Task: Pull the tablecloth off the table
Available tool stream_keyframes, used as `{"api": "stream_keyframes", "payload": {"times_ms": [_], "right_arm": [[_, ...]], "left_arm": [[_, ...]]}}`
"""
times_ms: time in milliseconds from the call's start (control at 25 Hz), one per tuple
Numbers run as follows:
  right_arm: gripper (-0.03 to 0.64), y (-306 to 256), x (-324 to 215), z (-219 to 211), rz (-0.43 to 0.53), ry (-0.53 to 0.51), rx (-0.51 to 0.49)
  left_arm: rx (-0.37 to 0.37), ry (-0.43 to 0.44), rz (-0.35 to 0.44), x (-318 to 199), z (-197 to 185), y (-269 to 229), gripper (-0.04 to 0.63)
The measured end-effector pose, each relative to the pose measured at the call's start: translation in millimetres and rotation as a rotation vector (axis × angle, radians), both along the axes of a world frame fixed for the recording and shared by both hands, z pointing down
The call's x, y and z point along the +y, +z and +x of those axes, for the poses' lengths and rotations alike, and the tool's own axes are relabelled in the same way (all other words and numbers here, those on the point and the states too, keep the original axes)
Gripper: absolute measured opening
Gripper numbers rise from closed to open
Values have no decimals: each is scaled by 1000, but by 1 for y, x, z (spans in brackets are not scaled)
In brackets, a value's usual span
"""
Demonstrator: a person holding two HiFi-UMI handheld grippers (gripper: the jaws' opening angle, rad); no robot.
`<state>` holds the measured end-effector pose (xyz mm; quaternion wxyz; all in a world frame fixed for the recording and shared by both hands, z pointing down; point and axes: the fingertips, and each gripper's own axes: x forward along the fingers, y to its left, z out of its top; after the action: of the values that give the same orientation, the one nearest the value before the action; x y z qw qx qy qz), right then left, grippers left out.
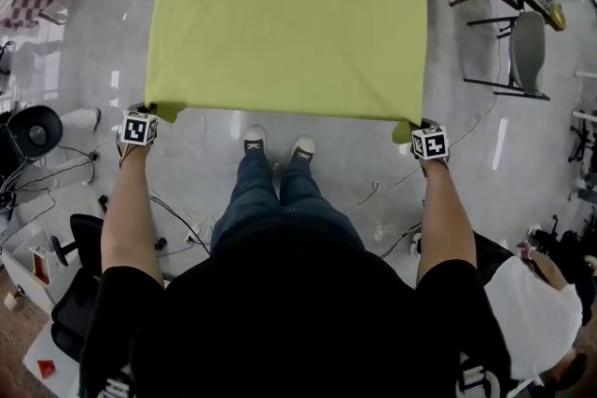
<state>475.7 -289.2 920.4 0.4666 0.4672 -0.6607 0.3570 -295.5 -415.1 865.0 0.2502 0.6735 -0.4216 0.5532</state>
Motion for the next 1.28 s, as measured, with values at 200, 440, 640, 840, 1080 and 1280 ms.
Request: {"api": "stream_keyframes", "payload": {"times_ms": [200,440,640,840,1080,1280], "right_arm": [[18,-9,21,1,8,-17,-9],[18,-13,49,-7,13,-27,-29],[18,-23,75,-17,30,21,-36],[18,-34,103,-22,47,68,3],[18,-45,143,-46,69,109,47],[18,-61,183,-64,79,138,68]], "left_arm": [[-19,4,23,24,2,-18,26],[-16,-1,49,50,-8,-30,26],[-9,1,59,74,-17,-36,26],[25,9,71,95,-24,-37,26],[49,47,77,132,-46,-41,26],[70,57,93,161,-61,-54,26]]}}
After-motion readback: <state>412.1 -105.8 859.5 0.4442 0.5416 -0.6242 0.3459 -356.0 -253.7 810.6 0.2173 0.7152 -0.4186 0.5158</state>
